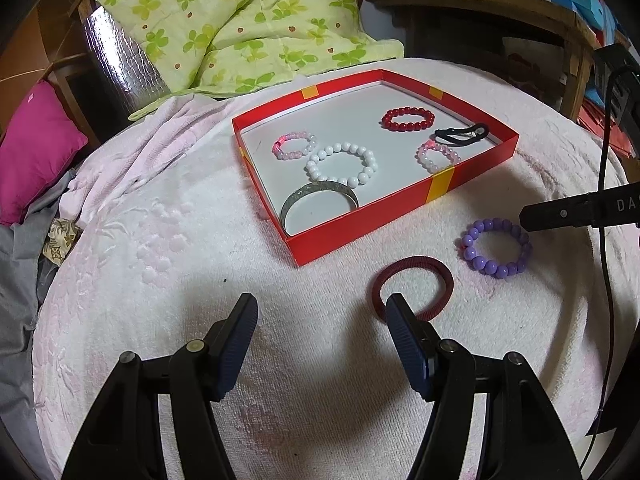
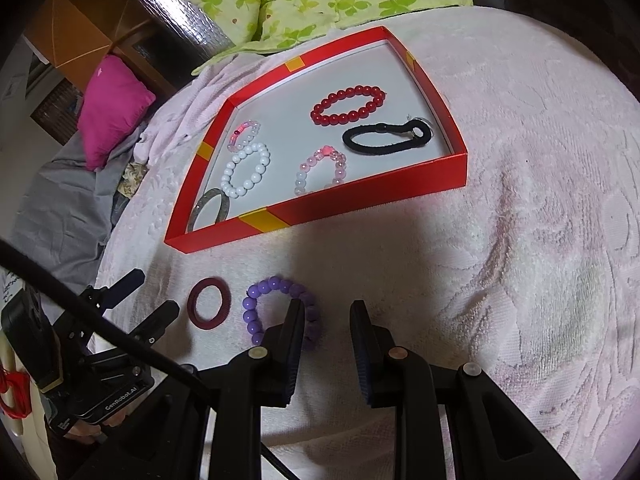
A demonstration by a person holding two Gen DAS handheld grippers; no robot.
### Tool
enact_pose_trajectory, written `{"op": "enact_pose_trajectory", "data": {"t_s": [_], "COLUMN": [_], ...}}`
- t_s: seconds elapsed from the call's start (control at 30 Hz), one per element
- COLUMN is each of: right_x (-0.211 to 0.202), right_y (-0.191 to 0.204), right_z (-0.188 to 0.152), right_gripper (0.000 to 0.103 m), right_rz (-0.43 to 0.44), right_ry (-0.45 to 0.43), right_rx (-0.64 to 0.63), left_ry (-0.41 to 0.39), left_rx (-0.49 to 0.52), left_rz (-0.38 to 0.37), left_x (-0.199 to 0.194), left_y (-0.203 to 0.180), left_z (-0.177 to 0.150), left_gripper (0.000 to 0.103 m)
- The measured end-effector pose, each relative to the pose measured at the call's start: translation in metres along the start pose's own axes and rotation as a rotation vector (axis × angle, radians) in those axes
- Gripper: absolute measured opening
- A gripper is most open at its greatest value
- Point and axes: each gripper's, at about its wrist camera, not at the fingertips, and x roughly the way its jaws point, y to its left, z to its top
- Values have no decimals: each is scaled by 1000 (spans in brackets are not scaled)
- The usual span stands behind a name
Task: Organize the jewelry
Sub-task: 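Move the left tool to the dark red bangle while the right tool approaches the purple bead bracelet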
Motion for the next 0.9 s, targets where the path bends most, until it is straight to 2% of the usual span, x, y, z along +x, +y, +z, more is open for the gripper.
{"op": "enact_pose_trajectory", "data": {"t_s": [0.3, 0.6, 0.9], "right_x": [0, -3, 0], "right_y": [-2, -4, 1], "right_z": [0, -1, -4], "right_gripper": [26, 26, 26], "right_rz": [0, 2, 2], "right_ry": [0, -5, 3], "right_rx": [3, 1, -22], "left_ry": [11, -11, 15], "left_rx": [-4, -6, -16], "left_rz": [0, -60, -91], "left_x": [2, -3, 2], "left_y": [2, -2, -6], "left_z": [0, 2, 1], "left_gripper": [68, 68, 70]}}
